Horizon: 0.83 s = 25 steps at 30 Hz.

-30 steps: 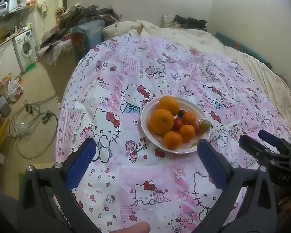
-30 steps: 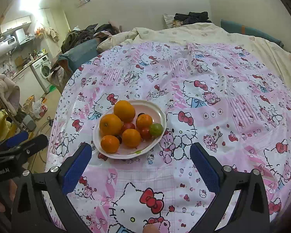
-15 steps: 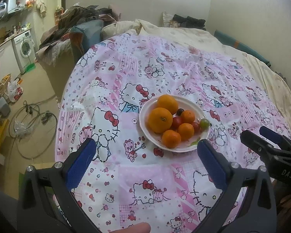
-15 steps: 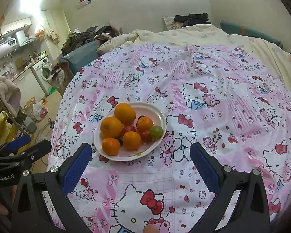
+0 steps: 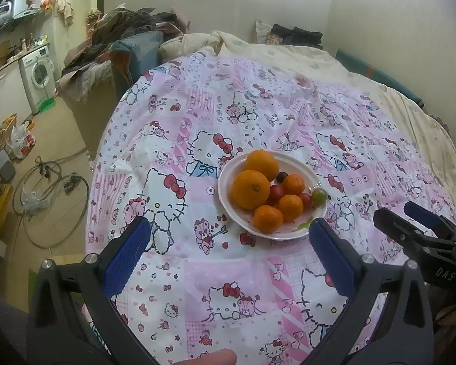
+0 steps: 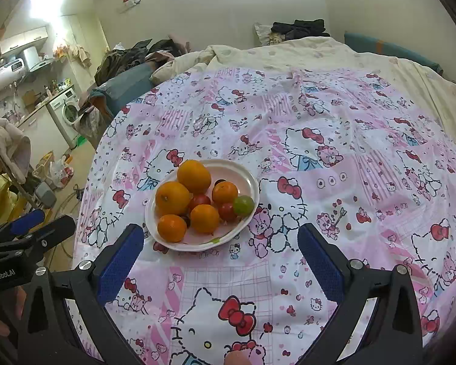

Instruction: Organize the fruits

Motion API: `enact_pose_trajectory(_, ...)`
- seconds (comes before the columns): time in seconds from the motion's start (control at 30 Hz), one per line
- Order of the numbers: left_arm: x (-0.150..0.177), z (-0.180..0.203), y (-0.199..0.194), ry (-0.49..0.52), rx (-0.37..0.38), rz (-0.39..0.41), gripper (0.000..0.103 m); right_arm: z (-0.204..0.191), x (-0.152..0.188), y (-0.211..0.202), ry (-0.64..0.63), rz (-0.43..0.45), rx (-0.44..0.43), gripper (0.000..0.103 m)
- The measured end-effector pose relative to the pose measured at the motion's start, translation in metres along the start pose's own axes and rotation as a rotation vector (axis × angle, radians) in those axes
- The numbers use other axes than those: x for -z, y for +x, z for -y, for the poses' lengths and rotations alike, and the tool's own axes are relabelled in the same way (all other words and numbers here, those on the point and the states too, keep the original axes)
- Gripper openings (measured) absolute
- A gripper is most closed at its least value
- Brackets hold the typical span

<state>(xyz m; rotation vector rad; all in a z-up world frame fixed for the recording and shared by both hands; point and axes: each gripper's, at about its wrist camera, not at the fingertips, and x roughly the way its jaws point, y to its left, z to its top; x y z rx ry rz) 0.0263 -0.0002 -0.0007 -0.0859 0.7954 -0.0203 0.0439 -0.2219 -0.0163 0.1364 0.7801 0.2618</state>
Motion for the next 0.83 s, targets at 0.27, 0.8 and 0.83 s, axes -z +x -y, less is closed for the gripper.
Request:
enact_pose_trajectory(0.27,0.0006,0.0007,-0.0011,-0.003,-0.004,0.002,0.103,0.001,-0.0002,0.0005,-0.001,-0.004,0.0,0.103)
enact_pose_trajectory(0.8,0.0015,-0.0022,-0.0023,-0.011,-0.003,-0.004,0.103,0.0012,-0.0014,0.0008,-0.005,-0.001,0.0,0.103)
enact_pose_trajectory(0.83,0.0018,-0.002,-0.0021,-0.01,-0.007,-0.009,0.103,0.0015,-0.0014,0.0008,-0.005,0.0,0.001,0.103)
